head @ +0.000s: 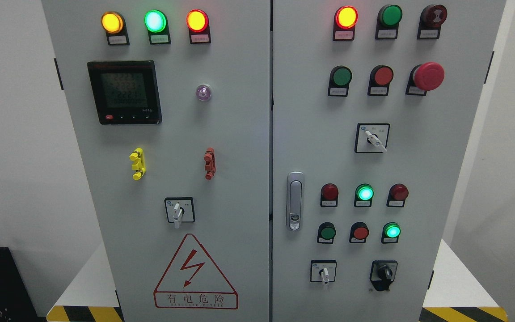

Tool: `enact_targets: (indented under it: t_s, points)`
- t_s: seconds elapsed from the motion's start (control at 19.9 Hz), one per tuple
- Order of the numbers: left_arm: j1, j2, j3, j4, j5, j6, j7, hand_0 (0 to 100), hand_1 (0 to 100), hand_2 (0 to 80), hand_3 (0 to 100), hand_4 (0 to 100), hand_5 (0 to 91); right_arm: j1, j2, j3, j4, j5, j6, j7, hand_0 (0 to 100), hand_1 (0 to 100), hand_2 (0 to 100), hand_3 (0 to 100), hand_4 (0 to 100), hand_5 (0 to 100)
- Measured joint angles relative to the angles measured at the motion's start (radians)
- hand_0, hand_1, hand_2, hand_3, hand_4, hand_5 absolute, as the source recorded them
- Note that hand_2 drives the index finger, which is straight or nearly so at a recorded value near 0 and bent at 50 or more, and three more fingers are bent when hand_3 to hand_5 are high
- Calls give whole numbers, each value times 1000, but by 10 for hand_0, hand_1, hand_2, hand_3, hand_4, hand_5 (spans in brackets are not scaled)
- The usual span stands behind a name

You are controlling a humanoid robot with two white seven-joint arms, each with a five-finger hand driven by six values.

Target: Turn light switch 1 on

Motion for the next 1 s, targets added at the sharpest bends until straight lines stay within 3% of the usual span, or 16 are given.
enact_targets:
  t_s: [0.6,0.65,0.7,0.9,0.95,1.0]
  points:
    - [141,43,7,-491,0,6,7,254,0,0,0,0,0,0,0,0,0,0,0,0,307,0,0,0,0,0]
    - [152,45,11,-542,0,6,5,265,4,0,0,33,0,0,0,0,0,0,0,0,307,0,0,0,0,0]
    - [162,47,17,-595,-4,6,5,275,15,0,64,180,0,0,0,0,0,0,0,0,307,0,0,0,0,0]
    - [190,53,37,-822,-22,7,1,305,66,0,243,333,0,0,0,0,0,0,0,0,307,0,0,0,0,0]
    - [192,54,40,-878,-26,7,1,320,107,24,297,395,18,0,0,0,0,0,0,0,307,0,0,0,0,0]
    - [193,55,44,-934,-29,7,-2,338,154,57,336,450,97,0,0,0,0,0,0,0,307,0,0,0,0,0]
